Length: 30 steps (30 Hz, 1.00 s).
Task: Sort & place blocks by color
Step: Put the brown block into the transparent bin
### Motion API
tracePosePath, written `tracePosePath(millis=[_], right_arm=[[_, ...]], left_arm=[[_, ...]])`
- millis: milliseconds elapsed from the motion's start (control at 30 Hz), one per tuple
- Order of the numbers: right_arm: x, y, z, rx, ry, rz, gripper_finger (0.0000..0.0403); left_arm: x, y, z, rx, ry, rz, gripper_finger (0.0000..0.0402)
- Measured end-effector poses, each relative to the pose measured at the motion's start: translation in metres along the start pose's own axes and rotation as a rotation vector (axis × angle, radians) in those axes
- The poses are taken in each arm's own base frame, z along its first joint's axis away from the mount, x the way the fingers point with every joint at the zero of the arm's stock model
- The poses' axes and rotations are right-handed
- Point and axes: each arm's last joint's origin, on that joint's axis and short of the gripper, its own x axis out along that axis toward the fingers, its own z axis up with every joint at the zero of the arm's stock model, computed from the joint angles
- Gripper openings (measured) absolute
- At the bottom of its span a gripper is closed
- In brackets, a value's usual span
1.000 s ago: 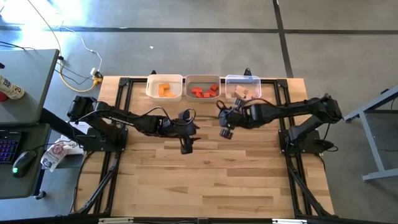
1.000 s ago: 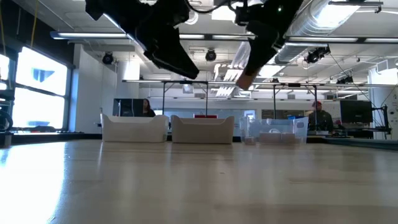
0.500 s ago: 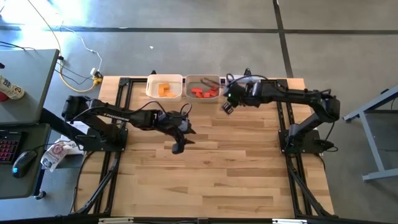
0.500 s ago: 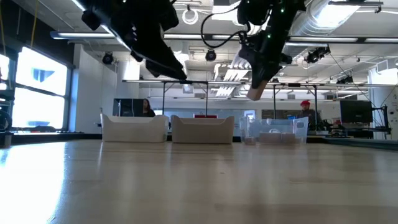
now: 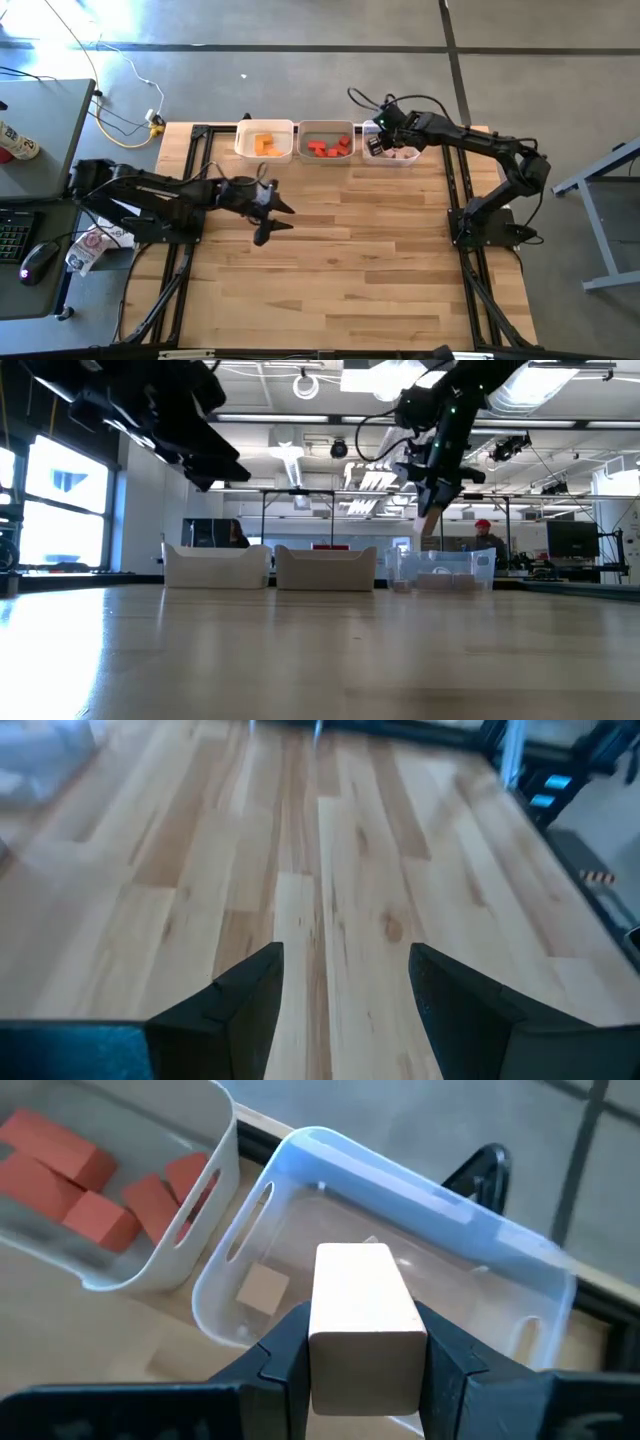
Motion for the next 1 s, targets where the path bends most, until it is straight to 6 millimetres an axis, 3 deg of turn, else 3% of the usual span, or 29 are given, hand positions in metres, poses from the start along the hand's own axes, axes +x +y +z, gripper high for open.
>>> tracePosePath(millis=[333,600,667,867,1000], right_arm=[[0.043,-0.015,-0.015,0.135,-0.022,0.131,0.0104],[0.064,-0.018,-0.030,0.269,-0.083,0.222,0.0105],[0.066,-0.018,-0.032,0.276,-0.077,0.221,0.0127],[0.064,-0.017,-0.030,0.273,-0.071,0.249,0.0245],[0.058,-0.015,-0.020,0.265,-0.082,0.293,0.0272]], left_arm=[[-0.040,-0.003,-0.026,0.023,-0.247,-0.026,0.0202],[-0.057,-0.003,-0.049,0.038,-0.353,-0.039,0.0202],[-0.059,-0.003,-0.052,0.040,-0.364,-0.039,0.0202],[-0.064,-0.002,-0.067,0.064,-0.410,-0.040,0.0202],[-0.067,-0.002,-0.076,0.067,-0.440,-0.038,0.0202]])
